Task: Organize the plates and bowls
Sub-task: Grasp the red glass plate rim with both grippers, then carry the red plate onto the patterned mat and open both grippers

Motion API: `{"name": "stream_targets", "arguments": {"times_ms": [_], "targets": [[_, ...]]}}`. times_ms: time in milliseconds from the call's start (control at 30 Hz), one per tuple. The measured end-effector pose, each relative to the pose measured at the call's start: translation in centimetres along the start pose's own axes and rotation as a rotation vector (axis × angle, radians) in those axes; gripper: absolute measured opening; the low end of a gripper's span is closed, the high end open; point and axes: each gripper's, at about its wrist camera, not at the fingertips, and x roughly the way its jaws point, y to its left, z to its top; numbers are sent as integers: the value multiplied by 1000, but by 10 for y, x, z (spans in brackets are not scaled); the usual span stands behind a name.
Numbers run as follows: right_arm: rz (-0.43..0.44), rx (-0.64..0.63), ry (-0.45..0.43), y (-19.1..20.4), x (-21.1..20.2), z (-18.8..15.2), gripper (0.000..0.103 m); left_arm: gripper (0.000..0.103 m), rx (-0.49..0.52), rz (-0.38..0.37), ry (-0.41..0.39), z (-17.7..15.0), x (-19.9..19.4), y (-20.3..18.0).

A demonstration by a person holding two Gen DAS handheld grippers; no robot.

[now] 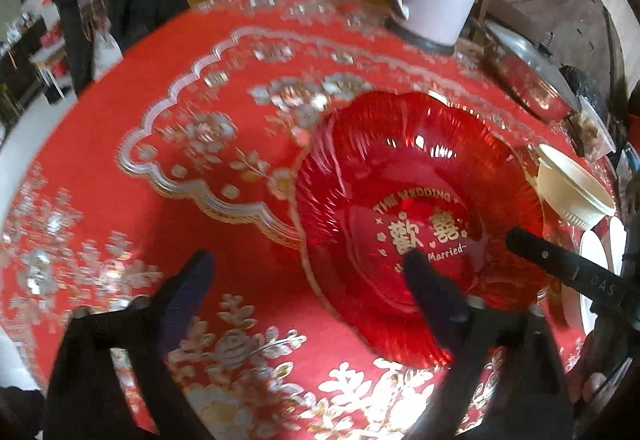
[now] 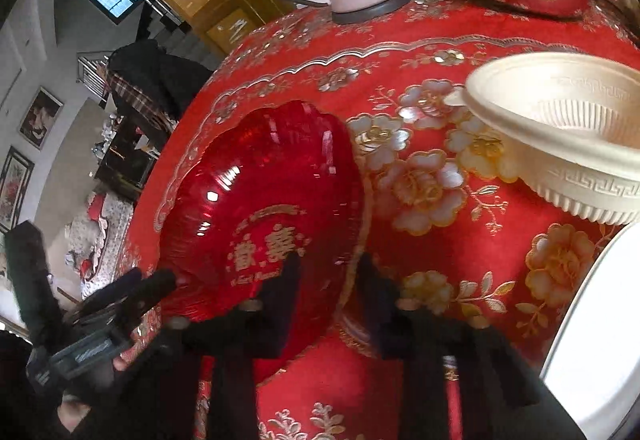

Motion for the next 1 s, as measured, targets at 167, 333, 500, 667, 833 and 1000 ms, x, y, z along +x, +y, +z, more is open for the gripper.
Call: {"name": "stream_targets", "arguments": {"times_ms": [167,333,500,667,833,1000], "targets": [[-15,-34,9,-2,-1,-3,16,20,22,-17,66,-1,17,-13],[-92,-102,-5,9,-2,-2,16,17,36,7,30,5,10,-25],[-131,-113,-45,11,-12,9,16,16,70,33,-41,26,-1,-43],[-190,-114,-69,16,-20,27,18,17,62,27,-48,47,3,-49],[-202,-83,-47,10,-13,33,20,18,69,36,-19,50,18,-53],[-199,-60,6,3,7,29,21,21,69,60,8,41,34,-49]]}}
